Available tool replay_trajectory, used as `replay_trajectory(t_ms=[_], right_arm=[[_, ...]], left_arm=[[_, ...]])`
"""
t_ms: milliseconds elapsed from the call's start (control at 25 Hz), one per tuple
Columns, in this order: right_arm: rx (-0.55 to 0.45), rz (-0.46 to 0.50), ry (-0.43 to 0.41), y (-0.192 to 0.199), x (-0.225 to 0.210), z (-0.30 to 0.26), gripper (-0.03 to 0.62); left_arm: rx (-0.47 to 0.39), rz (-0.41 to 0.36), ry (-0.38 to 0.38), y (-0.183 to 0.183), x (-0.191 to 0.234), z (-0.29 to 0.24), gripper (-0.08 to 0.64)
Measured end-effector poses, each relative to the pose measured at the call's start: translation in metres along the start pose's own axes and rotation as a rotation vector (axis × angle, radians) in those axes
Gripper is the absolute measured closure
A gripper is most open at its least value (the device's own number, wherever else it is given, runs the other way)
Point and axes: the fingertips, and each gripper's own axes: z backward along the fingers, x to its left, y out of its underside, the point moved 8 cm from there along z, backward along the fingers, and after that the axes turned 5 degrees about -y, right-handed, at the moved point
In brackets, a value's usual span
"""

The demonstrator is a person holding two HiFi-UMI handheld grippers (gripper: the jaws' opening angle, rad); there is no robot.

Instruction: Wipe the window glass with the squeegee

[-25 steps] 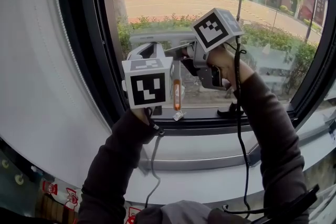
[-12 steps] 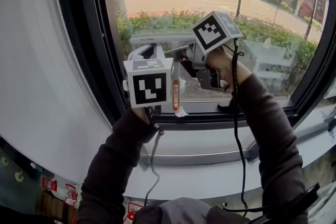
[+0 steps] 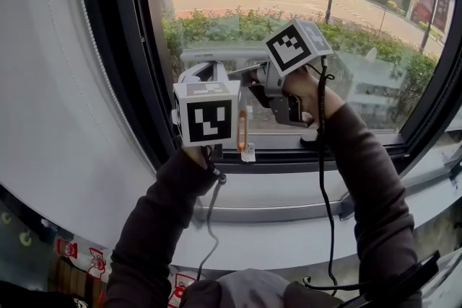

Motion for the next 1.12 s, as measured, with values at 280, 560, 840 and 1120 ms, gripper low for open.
replay_trajectory(t_ms=[280,560,840,1120], right_arm=[[0.006,-0.020,-0.004,0.003,-0.007,-0.002,0.563],[0.006,-0.035,-0.025,0.007,-0.011,-0.006,0.563],[0.015,-0.047,-0.030,0.012,-0.014,-0.008,0.563],[0.026,-0.060,-0.029,0.022,-0.019,-0.011,0.563]], left_arm=[[0.017,0.015,0.007,0.005,-0.001,-0.005,0.561],[0.021,0.034,0.006,0.010,0.000,-0.006,0.561],[0.034,0.043,0.010,0.018,-0.001,-0.006,0.561],[0.052,0.044,0.013,0.026,-0.003,-0.006,0.561]])
